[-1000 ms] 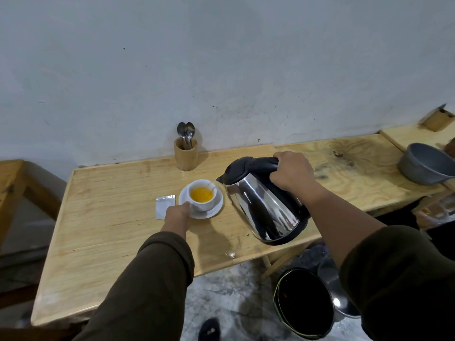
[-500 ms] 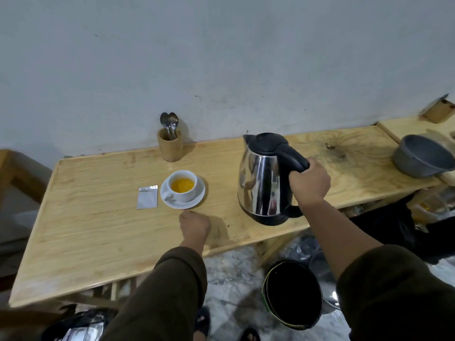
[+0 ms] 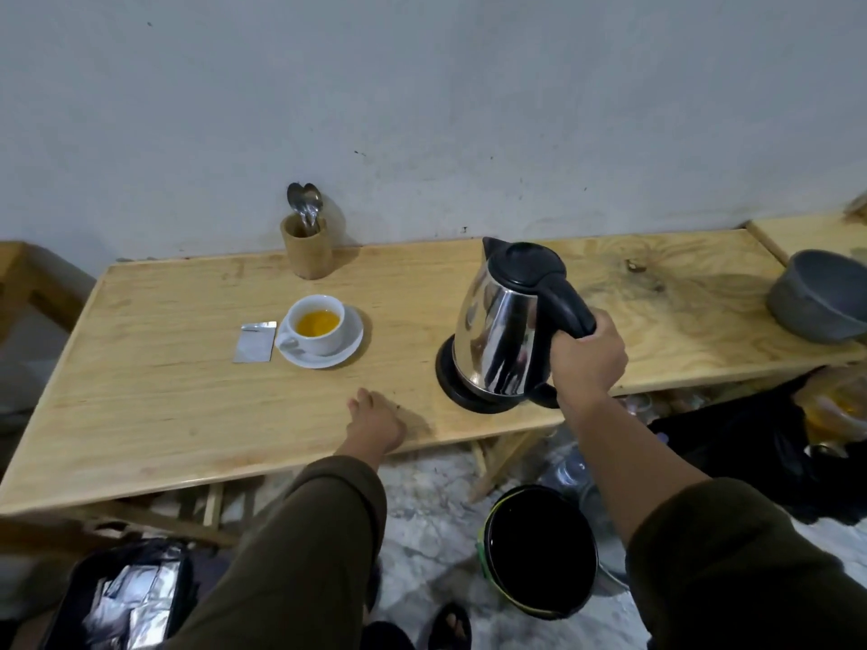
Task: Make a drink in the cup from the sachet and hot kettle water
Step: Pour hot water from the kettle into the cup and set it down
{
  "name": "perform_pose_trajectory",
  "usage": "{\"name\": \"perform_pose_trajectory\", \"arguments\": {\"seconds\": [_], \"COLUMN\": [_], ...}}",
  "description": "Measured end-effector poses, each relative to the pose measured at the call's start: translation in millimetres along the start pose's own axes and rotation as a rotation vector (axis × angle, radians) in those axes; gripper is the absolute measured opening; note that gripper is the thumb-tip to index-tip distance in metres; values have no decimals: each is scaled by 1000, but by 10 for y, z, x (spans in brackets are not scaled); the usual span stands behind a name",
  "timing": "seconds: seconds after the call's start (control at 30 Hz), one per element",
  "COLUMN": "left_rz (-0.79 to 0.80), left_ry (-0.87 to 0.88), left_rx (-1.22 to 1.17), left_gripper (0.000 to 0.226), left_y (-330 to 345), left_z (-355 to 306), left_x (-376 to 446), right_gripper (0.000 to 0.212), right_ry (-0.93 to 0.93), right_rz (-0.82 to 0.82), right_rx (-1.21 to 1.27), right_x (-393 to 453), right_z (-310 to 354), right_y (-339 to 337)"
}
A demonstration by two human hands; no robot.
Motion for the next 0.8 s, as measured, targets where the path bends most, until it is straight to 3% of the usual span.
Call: {"name": "perform_pose_trajectory", "arguments": {"seconds": [0.8], "left_rz": [-8], "left_ry": [-2], "left_rx": [158], "left_gripper": [74], "left_y": [66], "left_z": [-45], "left_x": [61], "right_gripper": [21], "right_ry": [-72], "right_rz": [91], "right_rx": [1], "right_x": [57], "right_z": [-115], "right_y": [131]}}
Point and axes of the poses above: each hand's wrist, its own x-axis towards the middle knuckle, its own y-axis out of the palm, z = x × y, the point moved 6 cm from there along x, towards the middle knuckle, and after that the axes turned 8 degrees about -x, right-handed, at the moved point
